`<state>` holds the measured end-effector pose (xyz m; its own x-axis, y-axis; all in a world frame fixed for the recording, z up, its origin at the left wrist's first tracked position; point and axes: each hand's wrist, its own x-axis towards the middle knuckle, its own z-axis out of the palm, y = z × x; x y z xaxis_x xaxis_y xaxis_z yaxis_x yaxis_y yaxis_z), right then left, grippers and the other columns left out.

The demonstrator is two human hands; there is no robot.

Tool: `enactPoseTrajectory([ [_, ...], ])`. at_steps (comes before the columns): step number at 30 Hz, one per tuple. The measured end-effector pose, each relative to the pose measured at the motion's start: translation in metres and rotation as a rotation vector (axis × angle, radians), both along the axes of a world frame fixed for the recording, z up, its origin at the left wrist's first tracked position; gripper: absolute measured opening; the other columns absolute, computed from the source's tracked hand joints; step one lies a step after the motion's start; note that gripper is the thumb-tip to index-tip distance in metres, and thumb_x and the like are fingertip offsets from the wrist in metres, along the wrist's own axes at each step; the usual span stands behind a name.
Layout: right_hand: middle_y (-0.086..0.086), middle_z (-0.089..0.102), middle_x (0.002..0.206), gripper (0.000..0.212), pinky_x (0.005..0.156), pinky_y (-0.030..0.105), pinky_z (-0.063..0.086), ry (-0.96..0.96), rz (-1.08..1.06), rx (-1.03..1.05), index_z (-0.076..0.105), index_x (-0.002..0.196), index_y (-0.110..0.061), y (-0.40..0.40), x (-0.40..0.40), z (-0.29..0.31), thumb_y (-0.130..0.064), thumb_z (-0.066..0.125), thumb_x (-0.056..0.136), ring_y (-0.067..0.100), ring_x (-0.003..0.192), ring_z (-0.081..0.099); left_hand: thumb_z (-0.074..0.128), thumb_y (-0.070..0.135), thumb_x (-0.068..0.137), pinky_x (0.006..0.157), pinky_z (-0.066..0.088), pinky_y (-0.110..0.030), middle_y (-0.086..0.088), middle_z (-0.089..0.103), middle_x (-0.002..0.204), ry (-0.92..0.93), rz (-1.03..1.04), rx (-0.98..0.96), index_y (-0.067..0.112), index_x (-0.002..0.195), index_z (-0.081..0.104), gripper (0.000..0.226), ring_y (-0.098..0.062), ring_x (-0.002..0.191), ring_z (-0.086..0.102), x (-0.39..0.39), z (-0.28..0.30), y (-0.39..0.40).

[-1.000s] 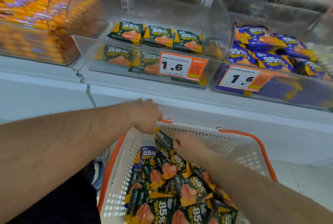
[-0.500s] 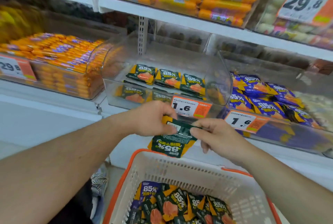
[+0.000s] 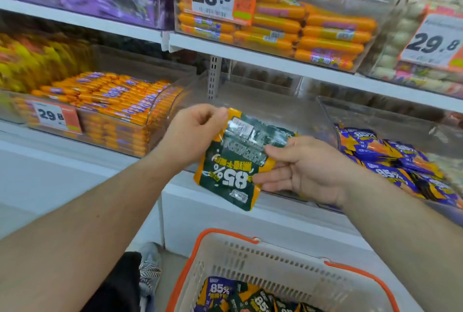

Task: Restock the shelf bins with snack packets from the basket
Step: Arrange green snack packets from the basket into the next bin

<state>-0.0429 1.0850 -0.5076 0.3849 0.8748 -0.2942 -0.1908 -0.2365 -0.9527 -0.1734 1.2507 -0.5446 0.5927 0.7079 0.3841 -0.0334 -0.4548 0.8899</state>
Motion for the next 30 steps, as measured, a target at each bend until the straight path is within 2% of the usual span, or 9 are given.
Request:
enactPoseTrajectory([
  [4, 0.001, 0.055, 0.060, 0.028, 0.073, 0.041, 0.062, -0.232, -0.169, 0.266, 0.040, 0.075, -0.010, 0.009, -0.005, 0.040, -0.010, 0.060, 0.094, 0.032, 0.078, 0.075, 0.040, 0.039, 0.097, 0.081, 0.050, -0.035, 0.009, 0.069, 0.077, -0.136, 0.312, -0.105, 0.025, 0.080, 0.068, 0.035, -0.009, 0.080, 0.064, -0.012, 0.001, 0.029],
  [6, -0.003, 0.065, 0.059, 0.039, 0.080, 0.040, 0.057, -0.630, -0.221, 0.220, 0.042, 0.064, -0.005, 0.024, -0.003, 0.036, -0.015, 0.063, 0.095, 0.026, 0.075, 0.074, 0.042, 0.031, 0.098, 0.085, 0.049, -0.037, 0.006, 0.068, 0.080, -0.082, 0.447, -0.054, 0.021, 0.081, 0.067, 0.032, -0.010, 0.082, 0.061, -0.016, -0.004, 0.035],
  [8, 0.000, 0.051, 0.046, 0.048, 0.058, 0.028, 0.043, -1.031, -0.162, 0.067, 0.041, 0.055, -0.006, 0.048, 0.003, 0.021, -0.022, 0.062, 0.094, 0.019, 0.049, 0.052, 0.045, 0.029, 0.095, 0.088, 0.048, -0.045, 0.000, 0.066, 0.083, -0.021, 0.523, 0.000, 0.020, 0.079, 0.064, 0.026, -0.022, 0.089, 0.059, -0.018, -0.009, 0.040],
  [10, 0.003, 0.033, 0.048, 0.049, 0.050, 0.031, 0.024, -1.159, -0.034, -0.113, 0.037, 0.053, -0.011, 0.074, 0.009, 0.003, -0.023, 0.060, 0.095, 0.018, 0.048, 0.030, 0.049, 0.025, 0.092, 0.091, 0.048, -0.046, 0.007, 0.065, 0.084, 0.018, 0.550, 0.015, 0.031, 0.077, 0.060, 0.019, -0.024, 0.093, 0.060, -0.019, -0.011, 0.042],
  [14, 0.006, 0.033, 0.055, 0.040, 0.049, 0.030, 0.021, -1.167, 0.142, -0.312, 0.046, 0.057, -0.004, 0.118, 0.011, -0.027, -0.018, 0.056, 0.093, 0.023, 0.056, 0.037, 0.057, 0.019, 0.088, 0.090, 0.047, -0.046, 0.013, 0.060, 0.075, 0.080, 0.562, 0.111, 0.033, 0.086, 0.060, 0.014, -0.024, 0.088, 0.061, -0.020, -0.012, 0.038],
  [19, 0.006, 0.047, 0.071, 0.025, 0.065, 0.029, 0.039, -1.036, 0.265, -0.375, 0.057, 0.078, -0.007, 0.146, -0.001, -0.038, -0.001, 0.043, 0.097, 0.023, 0.076, 0.047, 0.059, 0.014, 0.087, 0.088, 0.048, -0.046, 0.013, 0.061, 0.073, 0.133, 0.534, 0.173, 0.030, 0.088, 0.066, 0.017, -0.027, 0.092, 0.061, -0.023, -0.015, 0.041],
  [22, -0.009, 0.043, 0.077, 0.031, 0.050, 0.007, 0.039, -0.940, 0.333, -0.354, 0.042, 0.074, -0.027, 0.148, -0.007, -0.029, -0.011, 0.048, 0.099, 0.003, 0.067, 0.042, 0.058, 0.012, 0.086, 0.089, 0.048, -0.048, 0.021, 0.052, 0.069, 0.151, 0.530, 0.197, 0.030, 0.086, 0.065, 0.019, -0.028, 0.092, 0.061, -0.025, -0.016, 0.039],
  [26, 0.003, 0.029, 0.073, 0.033, 0.051, 0.028, 0.026, -0.922, 0.374, -0.480, 0.029, 0.067, -0.014, 0.152, -0.001, -0.033, -0.008, 0.047, 0.094, 0.016, 0.058, 0.025, 0.058, 0.011, 0.085, 0.094, 0.044, -0.047, 0.022, 0.048, 0.069, 0.173, 0.525, 0.250, 0.025, 0.090, 0.068, 0.018, -0.026, 0.096, 0.057, -0.022, -0.019, 0.040],
  [30, 0.004, 0.024, 0.072, 0.030, 0.051, 0.028, 0.022, -0.835, 0.379, -0.433, 0.026, 0.066, -0.016, 0.152, 0.002, -0.034, -0.003, 0.042, 0.087, 0.017, 0.058, 0.018, 0.058, 0.016, 0.087, 0.091, 0.031, -0.034, 0.014, 0.056, 0.077, 0.245, 0.543, 0.254, 0.031, 0.089, 0.064, 0.016, -0.022, 0.101, 0.053, -0.014, -0.025, 0.044],
])
